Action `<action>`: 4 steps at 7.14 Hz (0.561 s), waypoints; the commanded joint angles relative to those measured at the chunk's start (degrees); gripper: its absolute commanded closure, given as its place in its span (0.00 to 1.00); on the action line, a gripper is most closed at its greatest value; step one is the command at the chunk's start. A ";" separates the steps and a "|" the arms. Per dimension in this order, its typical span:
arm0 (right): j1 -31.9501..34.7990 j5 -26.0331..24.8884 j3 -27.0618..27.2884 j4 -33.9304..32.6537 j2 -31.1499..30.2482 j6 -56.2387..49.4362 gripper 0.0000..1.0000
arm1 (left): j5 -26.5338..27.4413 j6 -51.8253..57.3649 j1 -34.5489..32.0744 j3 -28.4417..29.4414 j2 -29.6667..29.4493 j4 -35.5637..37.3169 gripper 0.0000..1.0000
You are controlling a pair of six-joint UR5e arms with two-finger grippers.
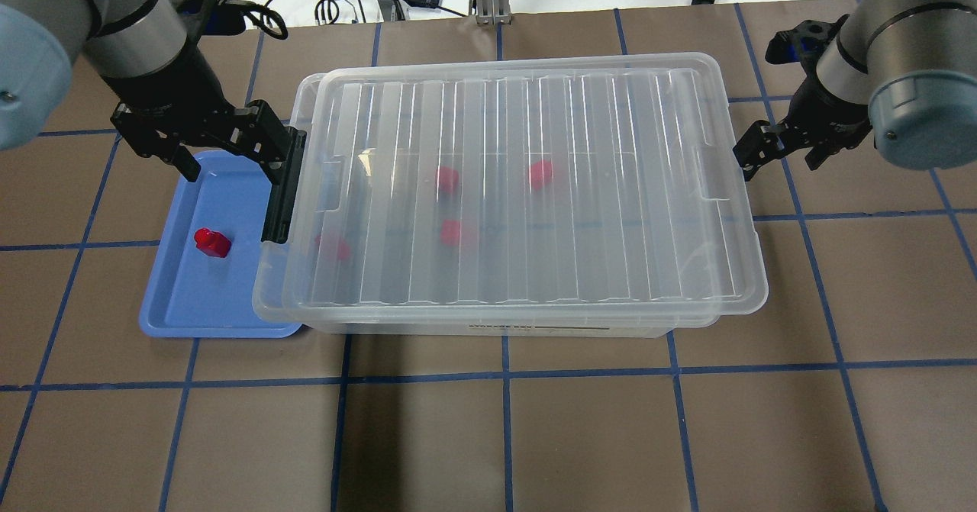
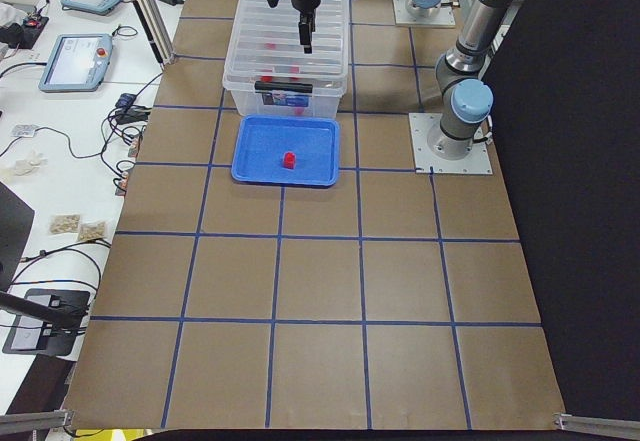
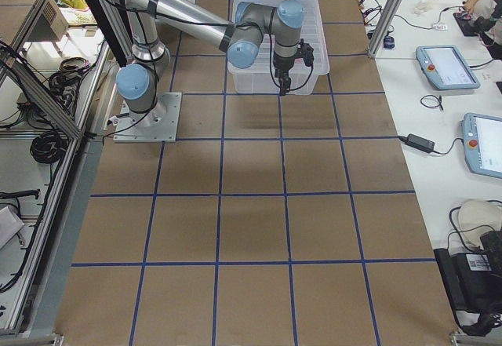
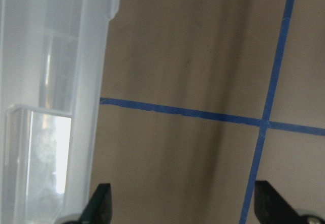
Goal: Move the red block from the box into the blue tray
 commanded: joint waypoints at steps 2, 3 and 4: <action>-0.01 -0.18 -5.48 5.60 -3.95 0.22 0.00 | 0.18 -0.03 0.05 0.04 0.01 0.22 0.00; -0.01 -0.09 -6.62 8.84 -7.37 0.40 0.00 | 0.18 -0.03 -0.04 0.04 0.01 0.31 0.00; -0.01 0.00 -7.77 11.92 -9.58 0.58 0.00 | 0.18 -0.03 -0.04 0.12 0.01 0.31 0.00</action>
